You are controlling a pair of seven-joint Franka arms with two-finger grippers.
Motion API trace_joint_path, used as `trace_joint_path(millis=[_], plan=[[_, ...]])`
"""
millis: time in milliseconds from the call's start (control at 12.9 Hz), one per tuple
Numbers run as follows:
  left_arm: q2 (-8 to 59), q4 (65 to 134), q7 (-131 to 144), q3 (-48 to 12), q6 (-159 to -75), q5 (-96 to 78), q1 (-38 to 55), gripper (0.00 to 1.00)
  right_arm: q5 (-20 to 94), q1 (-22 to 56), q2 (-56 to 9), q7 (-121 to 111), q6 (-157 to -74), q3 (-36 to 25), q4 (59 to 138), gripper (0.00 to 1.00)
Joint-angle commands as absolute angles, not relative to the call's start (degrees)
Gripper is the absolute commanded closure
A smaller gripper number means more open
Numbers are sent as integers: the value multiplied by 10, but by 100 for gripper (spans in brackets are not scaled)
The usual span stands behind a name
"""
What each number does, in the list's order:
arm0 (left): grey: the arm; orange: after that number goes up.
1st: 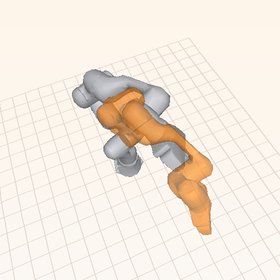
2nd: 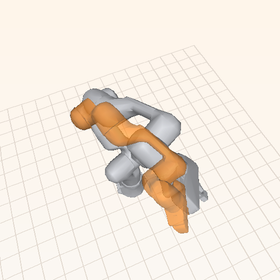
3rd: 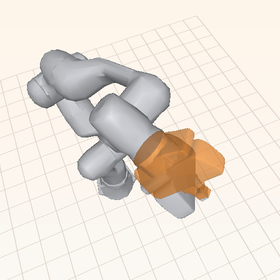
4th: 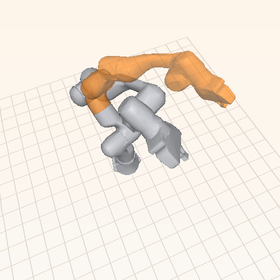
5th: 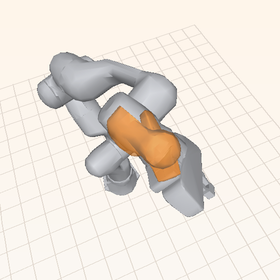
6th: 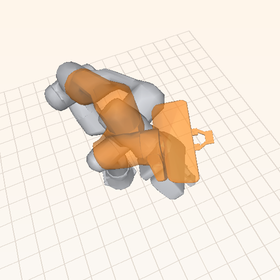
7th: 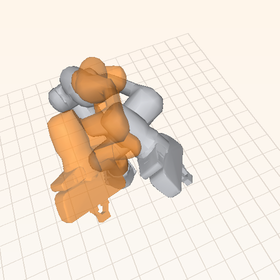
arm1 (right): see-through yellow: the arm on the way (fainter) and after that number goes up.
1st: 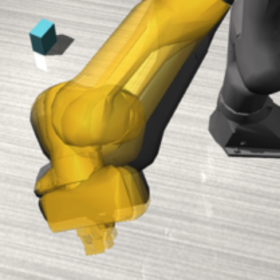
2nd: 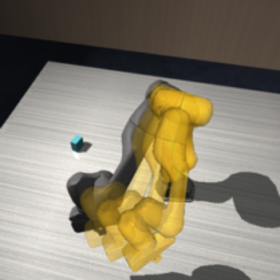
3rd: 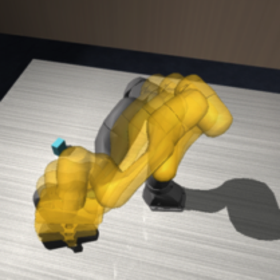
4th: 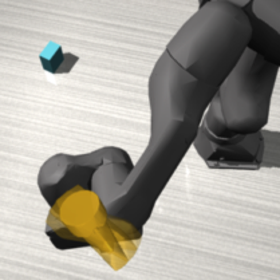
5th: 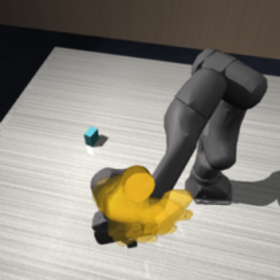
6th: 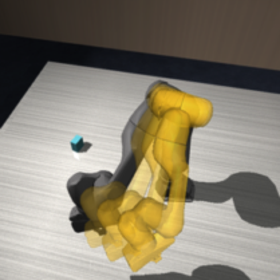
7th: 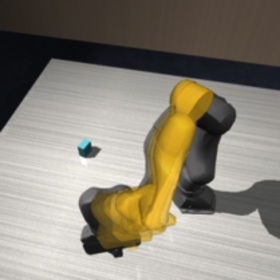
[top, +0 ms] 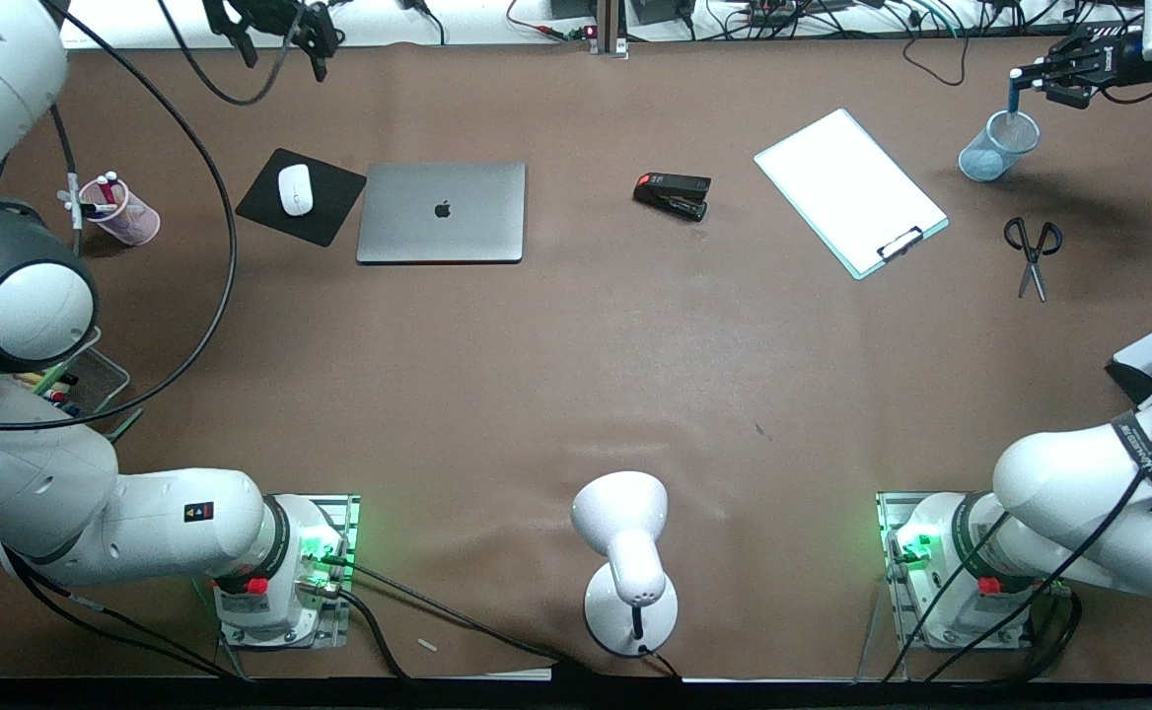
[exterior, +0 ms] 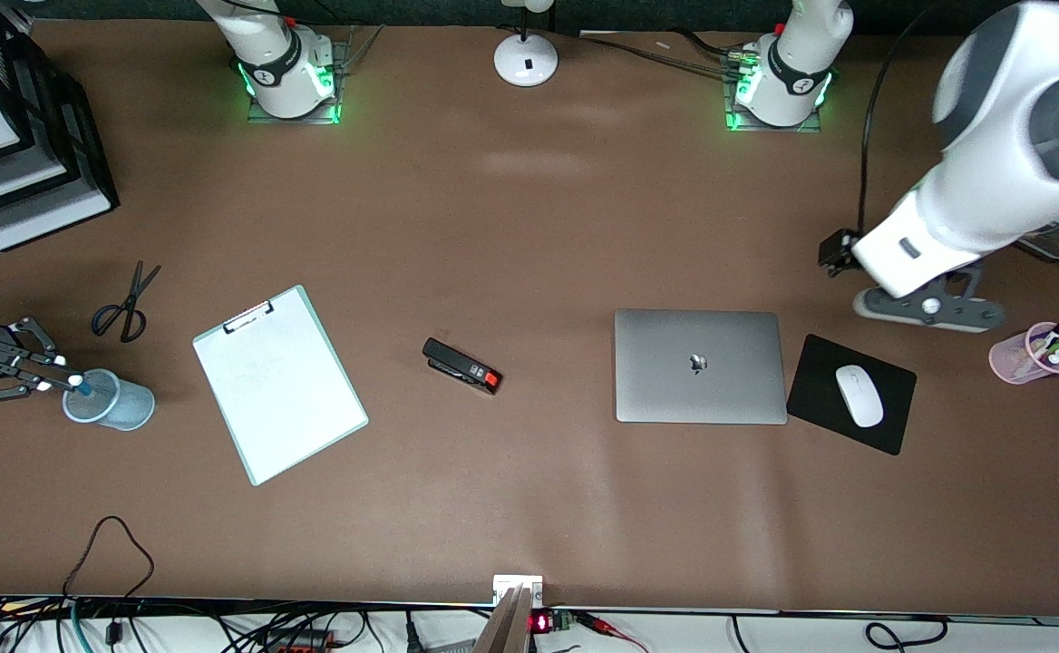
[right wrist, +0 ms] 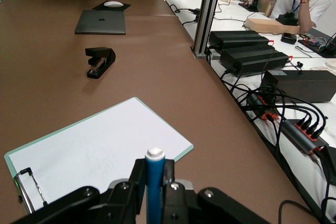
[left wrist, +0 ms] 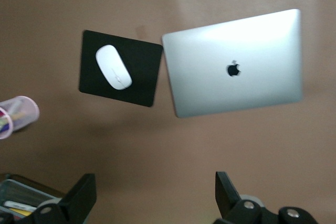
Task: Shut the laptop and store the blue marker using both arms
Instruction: 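Lower the marker into the blue cup while the left gripper withdraws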
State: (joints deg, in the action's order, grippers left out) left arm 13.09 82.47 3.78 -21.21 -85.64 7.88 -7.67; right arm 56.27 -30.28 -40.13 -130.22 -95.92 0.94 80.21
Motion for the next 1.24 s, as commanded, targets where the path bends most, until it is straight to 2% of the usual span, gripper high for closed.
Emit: trace_joint_path(millis=[0,77,155,232,309,541,619,696,773,1160], plan=[[109,823,-21,-145,-840,19,-68,0,581,-323,-424,-1333,-938,18,777,100],[77,875,-18,-88,-875,11,-28,0,584,-326,-429,-1338,-937,18,776,100],[48,921,-24,-62,-951,15,-16,0,584,-330,-432,-1343,-937,19,776,100],[14,978,-24,-59,-1005,15,-15,0,584,-332,-437,-1353,-937,19,776,100],[-15,1021,-20,-58,-1024,15,-12,0,584,-335,-443,-1354,-936,19,776,100],[-22,1023,-17,-14,-1013,10,36,0,584,-339,-450,-1352,-931,19,776,98],[-22,1021,-15,-12,-1006,10,41,0,584,-340,-451,-1348,-931,19,776,87],[-21,1020,-17,-10,-1001,10,44,0,584,-340,-451,-1343,-930,19,776,40],[-17,1017,-19,-11,-994,9,39,0,584,-340,-450,-1335,-929,18,776,0],[-13,1004,-22,-15,-969,10,37,0,540,-333,-436,-1228,-927,16,769,0]])
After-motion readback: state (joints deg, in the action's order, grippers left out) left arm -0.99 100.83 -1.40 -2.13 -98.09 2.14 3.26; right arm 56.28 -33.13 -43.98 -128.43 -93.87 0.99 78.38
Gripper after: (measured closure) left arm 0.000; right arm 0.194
